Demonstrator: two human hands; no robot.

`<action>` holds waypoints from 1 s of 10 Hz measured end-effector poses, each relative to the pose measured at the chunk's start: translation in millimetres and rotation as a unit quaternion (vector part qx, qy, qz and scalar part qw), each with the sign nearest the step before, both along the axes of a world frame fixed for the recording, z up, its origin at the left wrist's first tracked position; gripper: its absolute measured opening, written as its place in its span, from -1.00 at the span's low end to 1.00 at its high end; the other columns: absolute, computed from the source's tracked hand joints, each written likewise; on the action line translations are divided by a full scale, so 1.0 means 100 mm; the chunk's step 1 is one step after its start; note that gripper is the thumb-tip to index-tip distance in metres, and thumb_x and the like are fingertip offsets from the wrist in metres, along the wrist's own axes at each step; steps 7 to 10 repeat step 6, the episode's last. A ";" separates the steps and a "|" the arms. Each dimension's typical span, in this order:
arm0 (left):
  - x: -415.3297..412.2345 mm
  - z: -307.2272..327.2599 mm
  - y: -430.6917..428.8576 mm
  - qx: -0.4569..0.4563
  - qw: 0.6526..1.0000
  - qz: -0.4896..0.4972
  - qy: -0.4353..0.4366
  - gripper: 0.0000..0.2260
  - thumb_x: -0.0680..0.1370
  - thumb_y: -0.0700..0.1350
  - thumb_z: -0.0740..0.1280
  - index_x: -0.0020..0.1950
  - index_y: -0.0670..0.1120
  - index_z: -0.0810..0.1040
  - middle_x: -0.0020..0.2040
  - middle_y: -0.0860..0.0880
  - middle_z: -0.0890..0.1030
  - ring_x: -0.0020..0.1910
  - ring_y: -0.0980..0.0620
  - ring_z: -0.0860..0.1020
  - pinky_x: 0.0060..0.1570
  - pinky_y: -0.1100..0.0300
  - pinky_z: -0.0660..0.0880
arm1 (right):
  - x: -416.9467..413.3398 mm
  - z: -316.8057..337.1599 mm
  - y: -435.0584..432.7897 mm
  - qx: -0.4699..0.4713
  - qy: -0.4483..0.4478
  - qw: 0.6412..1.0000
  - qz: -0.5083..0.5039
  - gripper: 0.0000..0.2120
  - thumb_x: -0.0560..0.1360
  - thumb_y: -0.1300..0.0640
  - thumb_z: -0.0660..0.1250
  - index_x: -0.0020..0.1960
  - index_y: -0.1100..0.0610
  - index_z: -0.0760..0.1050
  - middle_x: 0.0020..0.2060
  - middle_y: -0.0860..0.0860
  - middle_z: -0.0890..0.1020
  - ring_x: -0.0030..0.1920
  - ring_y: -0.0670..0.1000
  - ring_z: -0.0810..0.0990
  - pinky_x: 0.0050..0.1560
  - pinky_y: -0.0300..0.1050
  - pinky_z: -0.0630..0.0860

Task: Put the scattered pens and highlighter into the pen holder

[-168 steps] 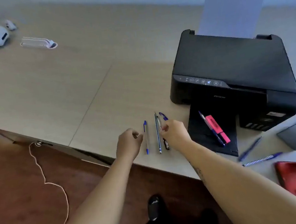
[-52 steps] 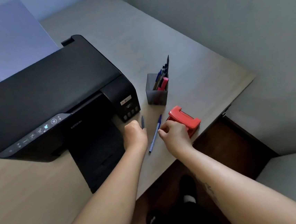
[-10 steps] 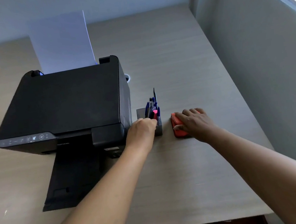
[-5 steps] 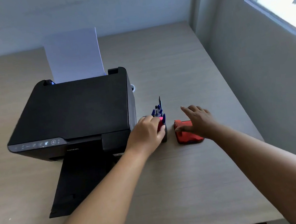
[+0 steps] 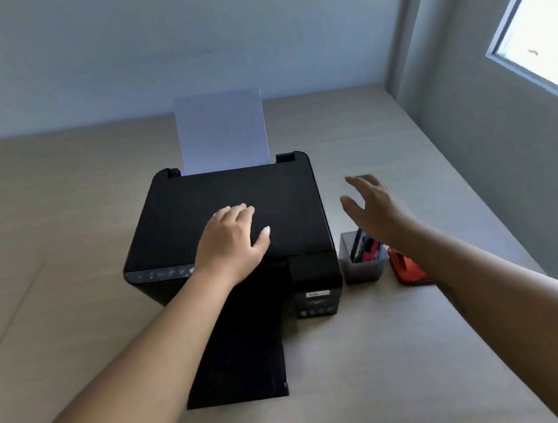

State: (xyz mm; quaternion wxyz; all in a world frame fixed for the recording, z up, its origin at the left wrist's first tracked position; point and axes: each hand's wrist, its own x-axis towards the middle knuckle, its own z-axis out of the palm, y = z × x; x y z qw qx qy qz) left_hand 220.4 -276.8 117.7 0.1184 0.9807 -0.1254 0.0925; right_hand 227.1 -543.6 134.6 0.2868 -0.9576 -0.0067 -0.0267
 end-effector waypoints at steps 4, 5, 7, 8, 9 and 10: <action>0.08 -0.21 1.19 0.049 0.995 0.053 0.072 -0.42 0.61 0.15 0.13 0.54 -0.14 0.25 0.57 -0.12 0.25 0.54 -0.17 0.21 0.51 -0.14 0.13 | -0.01 -0.27 1.56 -0.131 0.054 0.989 0.040 -0.46 0.63 -0.07 0.04 0.55 0.13 0.13 0.57 0.06 0.15 0.59 0.09 -0.02 0.55 0.11 -0.04; 0.09 -0.33 1.24 0.038 0.995 0.052 0.072 -0.42 0.61 0.16 0.12 0.54 -0.14 0.26 0.57 -0.13 0.26 0.54 -0.18 0.20 0.51 -0.14 0.13 | -0.02 -0.39 1.62 -0.143 0.063 0.987 0.038 -0.45 0.63 -0.08 0.01 0.56 0.13 0.10 0.57 0.07 0.12 0.59 0.10 -0.03 0.56 0.11 -0.05; 0.08 -0.40 1.24 0.028 0.997 0.060 0.047 -0.44 0.62 0.15 0.12 0.53 -0.14 0.28 0.56 -0.13 0.27 0.54 -0.18 0.20 0.52 -0.14 0.10 | -0.02 -0.38 1.63 -0.125 0.047 0.991 0.027 -0.45 0.63 -0.07 0.03 0.55 0.13 0.11 0.58 0.08 0.12 0.59 0.09 -0.02 0.56 0.11 -0.05; 0.08 -0.40 1.24 0.028 0.997 0.060 0.047 -0.44 0.62 0.15 0.12 0.53 -0.14 0.28 0.56 -0.13 0.27 0.54 -0.18 0.20 0.52 -0.14 0.10 | -0.02 -0.38 1.63 -0.125 0.047 0.991 0.027 -0.45 0.63 -0.07 0.03 0.55 0.13 0.11 0.58 0.08 0.12 0.59 0.09 -0.02 0.56 0.11 -0.05; 0.08 -0.40 1.24 0.028 0.997 0.060 0.047 -0.44 0.62 0.15 0.12 0.53 -0.14 0.28 0.56 -0.13 0.27 0.54 -0.18 0.20 0.52 -0.14 0.10 | -0.02 -0.38 1.63 -0.125 0.047 0.991 0.027 -0.45 0.63 -0.07 0.03 0.55 0.13 0.11 0.58 0.08 0.12 0.59 0.09 -0.02 0.56 0.11 -0.05; 0.08 -0.40 1.24 0.028 0.997 0.060 0.047 -0.44 0.62 0.15 0.12 0.53 -0.14 0.28 0.56 -0.13 0.27 0.54 -0.18 0.20 0.52 -0.14 0.10 | -0.02 -0.38 1.63 -0.125 0.047 0.991 0.027 -0.45 0.63 -0.07 0.03 0.55 0.13 0.11 0.58 0.08 0.12 0.59 0.09 -0.02 0.56 0.11 -0.05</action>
